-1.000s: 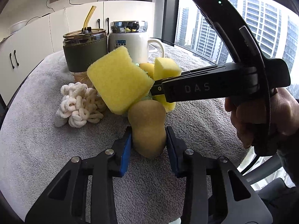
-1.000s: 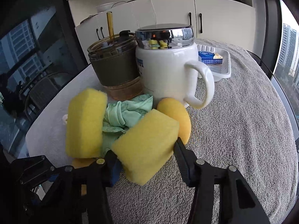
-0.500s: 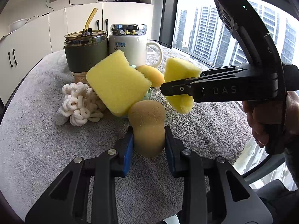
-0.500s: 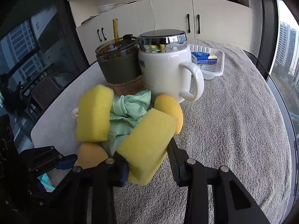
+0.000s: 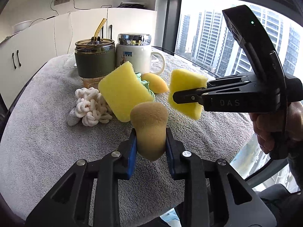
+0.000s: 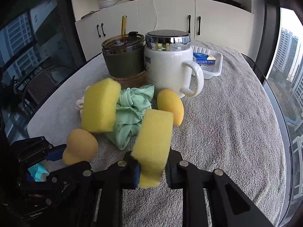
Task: Organize soft objects
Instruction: 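Carry the tan sponge with the left tool while the right carries the yellow sponge toward the tray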
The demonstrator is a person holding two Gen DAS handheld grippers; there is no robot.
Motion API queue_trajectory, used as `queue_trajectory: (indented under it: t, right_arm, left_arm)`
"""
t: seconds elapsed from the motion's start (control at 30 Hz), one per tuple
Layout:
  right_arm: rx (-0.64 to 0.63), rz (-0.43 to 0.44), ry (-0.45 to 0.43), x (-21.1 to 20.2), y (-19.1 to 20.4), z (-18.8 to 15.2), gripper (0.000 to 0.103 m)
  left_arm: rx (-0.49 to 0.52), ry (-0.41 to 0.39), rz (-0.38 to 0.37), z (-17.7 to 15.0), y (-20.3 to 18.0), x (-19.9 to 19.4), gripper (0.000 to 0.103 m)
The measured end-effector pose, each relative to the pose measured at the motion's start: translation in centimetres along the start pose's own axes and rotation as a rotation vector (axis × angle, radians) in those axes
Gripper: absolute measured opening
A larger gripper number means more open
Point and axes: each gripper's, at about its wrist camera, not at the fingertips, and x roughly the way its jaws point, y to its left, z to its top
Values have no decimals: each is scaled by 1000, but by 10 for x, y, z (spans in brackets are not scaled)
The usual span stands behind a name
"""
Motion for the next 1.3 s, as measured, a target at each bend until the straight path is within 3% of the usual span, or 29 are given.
queue_trajectory:
  t: [0.27, 0.73, 1.03, 1.3]
  right_arm:
    - [-2, -18, 28, -8, 5, -9, 22]
    - [7, -32, 64, -23, -9, -17, 22]
    - [-12, -64, 29, -40, -26, 10, 22]
    - [-44, -122, -28, -46, -55, 60, 22]
  left_arm:
    - [-42, 38, 25, -4, 11, -18, 25]
    - [-74, -1, 88, 15, 38, -51, 25]
    - [-52, -47, 134, 48, 66, -55, 25]
    - [-18, -94, 167, 101, 109, -42, 25]
